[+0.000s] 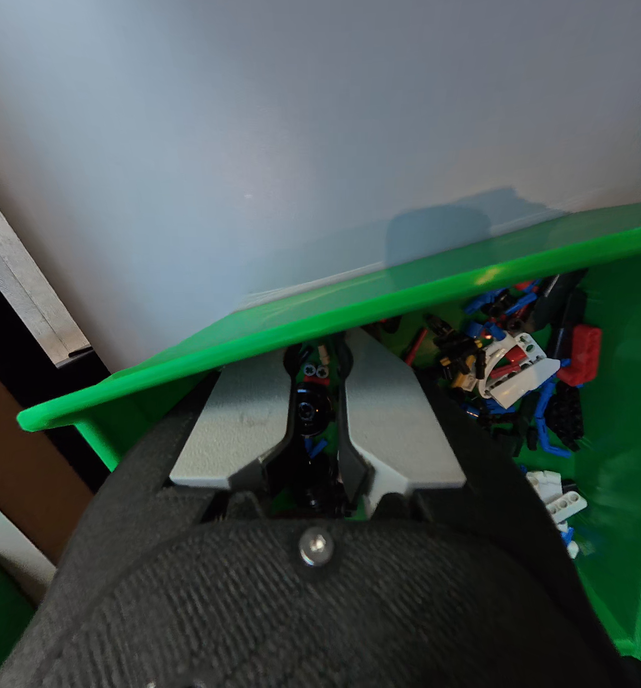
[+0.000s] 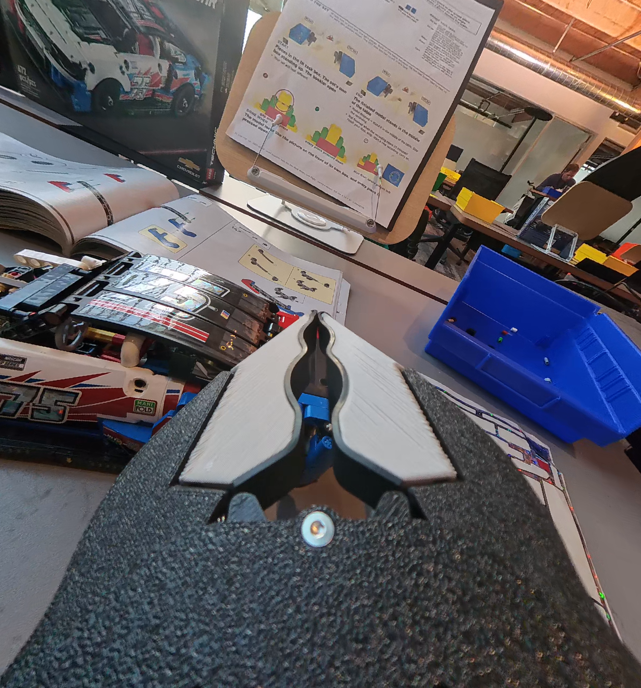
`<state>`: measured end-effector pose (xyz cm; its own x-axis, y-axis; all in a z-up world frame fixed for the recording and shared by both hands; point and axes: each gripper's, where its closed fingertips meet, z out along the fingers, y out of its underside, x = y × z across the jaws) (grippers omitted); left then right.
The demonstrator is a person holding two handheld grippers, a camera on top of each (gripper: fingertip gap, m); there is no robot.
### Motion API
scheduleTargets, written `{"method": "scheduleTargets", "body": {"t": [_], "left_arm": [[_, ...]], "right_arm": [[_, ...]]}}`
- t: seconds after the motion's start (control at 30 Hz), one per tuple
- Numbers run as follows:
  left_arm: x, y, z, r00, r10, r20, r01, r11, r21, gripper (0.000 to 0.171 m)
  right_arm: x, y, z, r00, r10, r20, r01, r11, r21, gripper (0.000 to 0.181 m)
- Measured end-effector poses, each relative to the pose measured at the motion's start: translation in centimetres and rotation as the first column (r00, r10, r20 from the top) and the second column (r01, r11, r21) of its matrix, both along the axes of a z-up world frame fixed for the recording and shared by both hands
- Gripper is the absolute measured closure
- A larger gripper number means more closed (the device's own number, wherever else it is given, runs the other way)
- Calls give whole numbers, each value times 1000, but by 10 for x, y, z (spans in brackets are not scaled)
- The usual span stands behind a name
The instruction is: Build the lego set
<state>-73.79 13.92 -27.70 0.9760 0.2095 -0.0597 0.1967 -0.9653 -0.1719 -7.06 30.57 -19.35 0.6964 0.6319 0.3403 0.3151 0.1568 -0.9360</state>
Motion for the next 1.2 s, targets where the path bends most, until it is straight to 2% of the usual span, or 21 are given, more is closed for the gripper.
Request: {"method": "scheduleTargets", "body": {"t": [0.03, 0.07, 0.2, 0.47, 0.77, 0.87, 1.03, 1.2], "left_arm": [[2, 0, 0, 1000, 4, 12, -4, 1000, 11, 161], [3, 1, 0, 1000, 9, 24, -10, 1000, 23, 165], [0, 0, 0, 998, 57, 11, -58, 997, 60, 157], [-1, -1, 0, 992, 123, 36, -127, 983, 129, 155], [11, -5, -1, 991, 115, 68, -123, 983, 134, 158], [16, -5, 0, 994, 95, 61, -102, 987, 123, 151], [6, 0, 9, 993, 106, 47, -112, 981, 161, 151], [4, 4, 2, 994, 99, 52, -105, 983, 148, 152]], "right_arm": [[0, 0, 0, 1000, 0, -3, 0, 1000, 0, 181], [0, 0, 1, 1000, 1, -5, -1, 1000, 1, 181], [0, -1, 2, 1000, 7, -13, -7, 1000, 3, 181], [0, -3, 5, 999, 18, -29, -18, 1000, 6, 181], [1, -4, 7, 999, 21, -39, -20, 1000, 11, 181], [1, -4, 7, 999, 22, -38, -22, 1000, 12, 181], [1, -5, 7, 999, 22, -43, -22, 1000, 11, 181], [1, -5, 7, 999, 24, -40, -23, 1000, 11, 181]]}}
